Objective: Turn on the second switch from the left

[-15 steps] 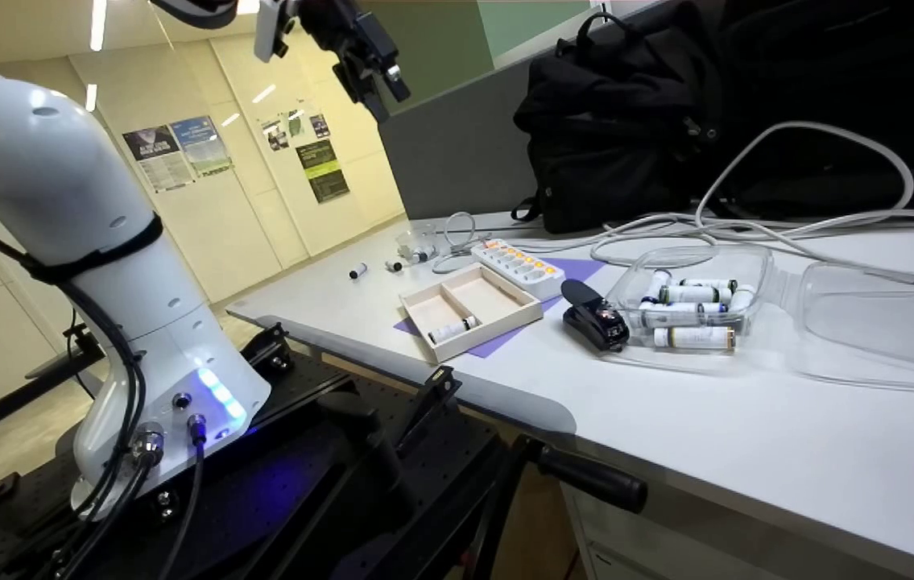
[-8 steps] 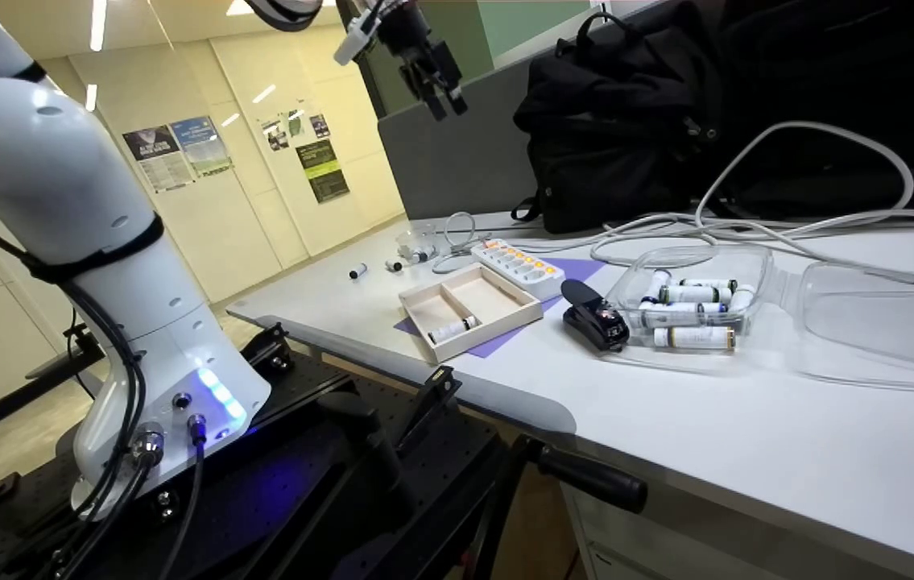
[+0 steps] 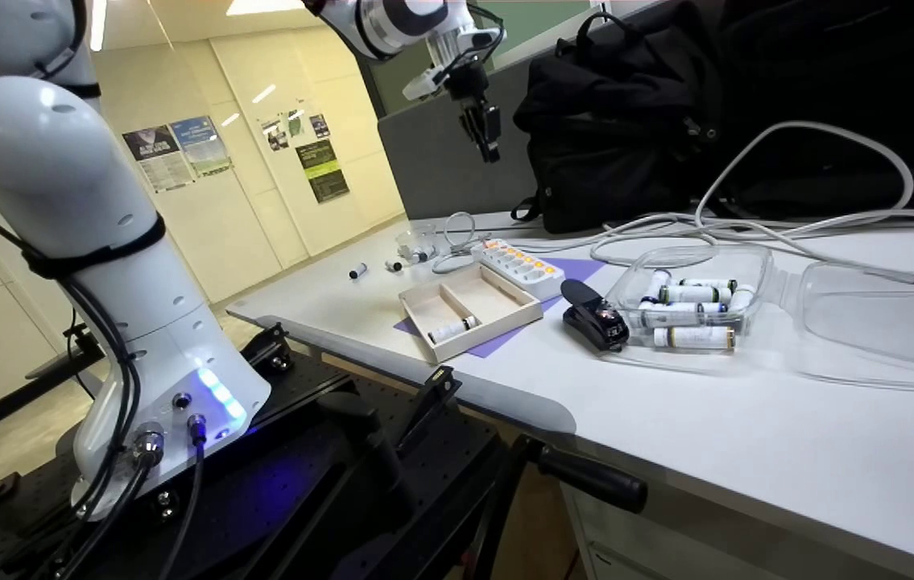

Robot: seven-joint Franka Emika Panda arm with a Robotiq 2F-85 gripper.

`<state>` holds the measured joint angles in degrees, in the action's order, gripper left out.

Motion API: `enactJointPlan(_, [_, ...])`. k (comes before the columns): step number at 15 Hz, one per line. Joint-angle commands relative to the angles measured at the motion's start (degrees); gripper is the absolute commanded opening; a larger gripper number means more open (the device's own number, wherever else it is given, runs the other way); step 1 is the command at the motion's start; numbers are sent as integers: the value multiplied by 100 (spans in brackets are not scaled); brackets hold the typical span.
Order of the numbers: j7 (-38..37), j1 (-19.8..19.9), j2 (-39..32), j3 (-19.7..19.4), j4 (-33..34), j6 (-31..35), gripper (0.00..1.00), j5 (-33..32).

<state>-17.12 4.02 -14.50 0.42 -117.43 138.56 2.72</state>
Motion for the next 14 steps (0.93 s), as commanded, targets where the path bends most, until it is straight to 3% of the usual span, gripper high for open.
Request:
enactJointPlan(1, [-641, -368, -914, -153, 1204, -1053, 1, 79])
enactJointPlan(2, [-202, -305, -525, -146, 571, -472, 0, 122])
enactJointPlan(3, [-231, -365, -686, -153, 715, -536, 7, 121])
enactJointPlan(4, [-221, -387, -734, -158, 713, -475, 1, 120])
enactJointPlan(14, [-181, -371, -671, -204, 683, -459, 1, 111])
